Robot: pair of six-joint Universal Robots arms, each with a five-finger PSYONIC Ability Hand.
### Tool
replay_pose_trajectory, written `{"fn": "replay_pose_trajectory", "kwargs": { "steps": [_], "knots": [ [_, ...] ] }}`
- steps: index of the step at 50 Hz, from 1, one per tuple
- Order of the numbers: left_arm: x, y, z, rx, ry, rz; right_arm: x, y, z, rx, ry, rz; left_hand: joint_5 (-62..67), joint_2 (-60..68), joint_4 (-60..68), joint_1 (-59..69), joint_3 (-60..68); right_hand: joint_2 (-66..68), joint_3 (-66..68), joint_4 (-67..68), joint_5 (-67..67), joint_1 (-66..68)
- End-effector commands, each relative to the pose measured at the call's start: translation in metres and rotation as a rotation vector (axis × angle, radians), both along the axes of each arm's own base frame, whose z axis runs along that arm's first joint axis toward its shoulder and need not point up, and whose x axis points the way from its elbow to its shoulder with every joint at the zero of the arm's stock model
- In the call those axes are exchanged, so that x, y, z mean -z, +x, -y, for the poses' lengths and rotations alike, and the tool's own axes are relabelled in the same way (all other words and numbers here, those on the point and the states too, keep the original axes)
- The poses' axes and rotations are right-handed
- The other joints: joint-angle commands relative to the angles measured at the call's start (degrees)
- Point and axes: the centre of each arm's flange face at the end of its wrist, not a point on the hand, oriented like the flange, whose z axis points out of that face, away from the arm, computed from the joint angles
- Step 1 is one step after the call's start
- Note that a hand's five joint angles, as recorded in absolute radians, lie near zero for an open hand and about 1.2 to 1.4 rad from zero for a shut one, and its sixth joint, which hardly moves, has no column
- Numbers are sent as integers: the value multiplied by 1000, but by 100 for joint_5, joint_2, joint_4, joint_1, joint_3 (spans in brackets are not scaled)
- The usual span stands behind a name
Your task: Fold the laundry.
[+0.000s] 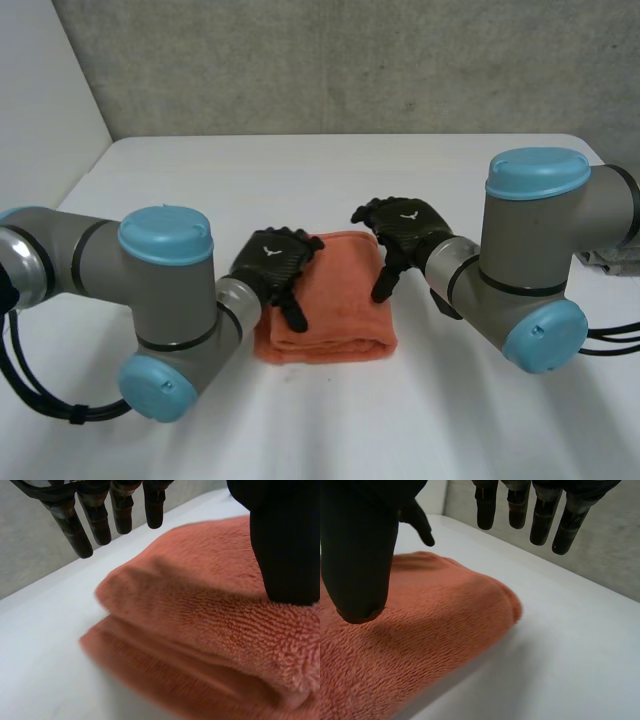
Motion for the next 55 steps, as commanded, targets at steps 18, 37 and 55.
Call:
{"fn": "replay_pose_trajectory", "kwargs": {
  "steps": [18,37,55],
  "knots": [
    [13,26,0,-62,-4,222,53,9,4,-95,57,-146,-232,-112,-115,-69,-150,-236,-218,-301,-379,-142],
    [-107,21,-9,23,-204,-110,-43,-20,-17,68,-107,83,-270,-150,-153,-107,-188,-236,-218,-301,-379,-142],
    [-154,36,-1,168,-91,-357,18,2,-79,-106,-32,-21,-181,-62,-64,-18,-100,-236,-218,-301,-379,-142]
  ]
}}
